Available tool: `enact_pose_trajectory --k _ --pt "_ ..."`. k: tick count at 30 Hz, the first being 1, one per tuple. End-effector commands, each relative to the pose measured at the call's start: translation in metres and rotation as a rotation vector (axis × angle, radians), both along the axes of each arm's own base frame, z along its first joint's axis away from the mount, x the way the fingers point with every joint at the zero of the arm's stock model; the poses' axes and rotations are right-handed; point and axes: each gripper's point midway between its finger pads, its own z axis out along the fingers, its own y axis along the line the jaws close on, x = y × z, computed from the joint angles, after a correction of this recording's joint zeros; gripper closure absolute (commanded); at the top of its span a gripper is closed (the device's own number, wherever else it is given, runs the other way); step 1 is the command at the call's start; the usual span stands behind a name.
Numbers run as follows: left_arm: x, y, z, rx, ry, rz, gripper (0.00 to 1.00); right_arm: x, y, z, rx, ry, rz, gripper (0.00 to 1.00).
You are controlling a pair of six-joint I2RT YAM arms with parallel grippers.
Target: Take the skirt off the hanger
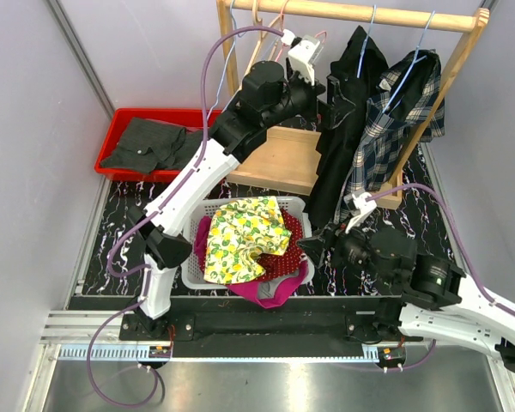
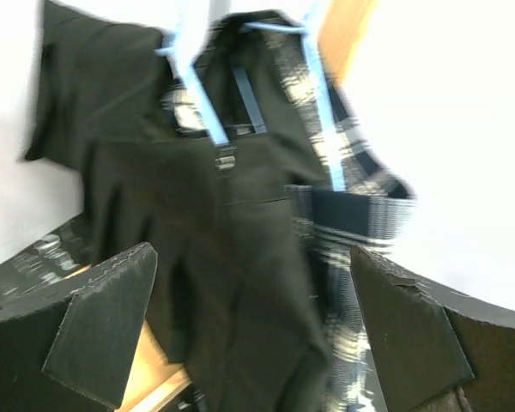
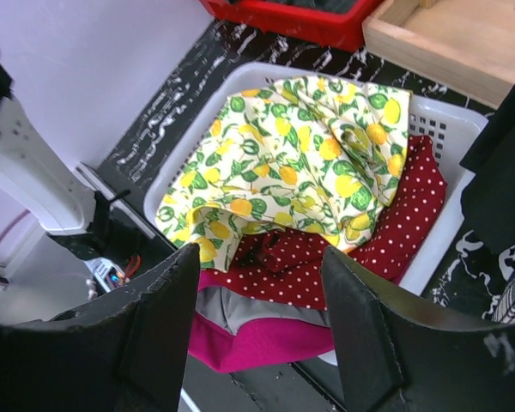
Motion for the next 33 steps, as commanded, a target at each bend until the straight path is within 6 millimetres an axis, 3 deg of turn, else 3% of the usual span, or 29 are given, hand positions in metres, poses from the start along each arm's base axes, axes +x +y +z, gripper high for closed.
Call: enact_pose_trajectory --k 1,7,12,15,16,18,19,20,21,22,24,27,33 --pt "-0.027 -0.017 0.036 -0.109 -0.059 -0.150 0.01 0.004 0.004 0.000 -0.018 0.014 -0.015 0.33" --pt "-0.020 -0.035 -0.004 -0.034 -0.027 -0.116 0.01 0.006 0.002 0.008 -0.012 -0.001 -0.030 0.33" --pt "-0.002 -0.032 -0.032 0.054 -0.046 -0.004 0.01 0.006 -0.006 0.024 0.013 -0.026 -0.045 0.33" --pt "0.009 -0.018 -0.042 0.101 -0.058 0.078 0.01 0.011 -0.023 0.081 0.071 -0.135 -0.091 0.33" --pt "0.012 -0.017 -0.050 0.116 -0.049 0.091 0.01 0.011 -0.035 0.120 0.134 -0.192 -0.111 0.33" --pt "0.009 -0.019 -0.053 0.121 -0.043 0.079 0.01 0.014 -0.048 0.156 0.140 -0.289 -0.141 0.33" --pt "0.008 -0.021 -0.057 0.127 -0.037 0.069 0.01 0.011 -0.059 0.186 0.183 -0.335 -0.156 0.33" --pt "0.007 -0.023 -0.062 0.136 -0.032 0.062 0.08 0.013 -0.065 0.200 0.170 -0.386 -0.171 0.33" --pt "0.007 -0.023 -0.064 0.144 -0.035 0.056 0.21 0.014 -0.072 0.214 0.181 -0.417 -0.193 0.33" --pt "0.007 -0.023 -0.065 0.149 -0.035 0.054 0.52 0.013 -0.083 0.232 0.205 -0.448 -0.223 0.33" --pt "0.007 -0.021 -0.066 0.160 -0.034 0.062 0.70 0.024 -0.097 0.250 0.191 -0.517 -0.321 0.33" --pt "0.004 -0.011 -0.061 0.172 -0.045 0.081 0.80 0.047 -0.104 0.260 0.109 -0.568 -0.470 0.28" --pt "0.001 0.021 -0.049 0.227 -0.094 0.163 0.97 0.077 -0.077 0.264 0.024 -0.588 -0.584 0.26"
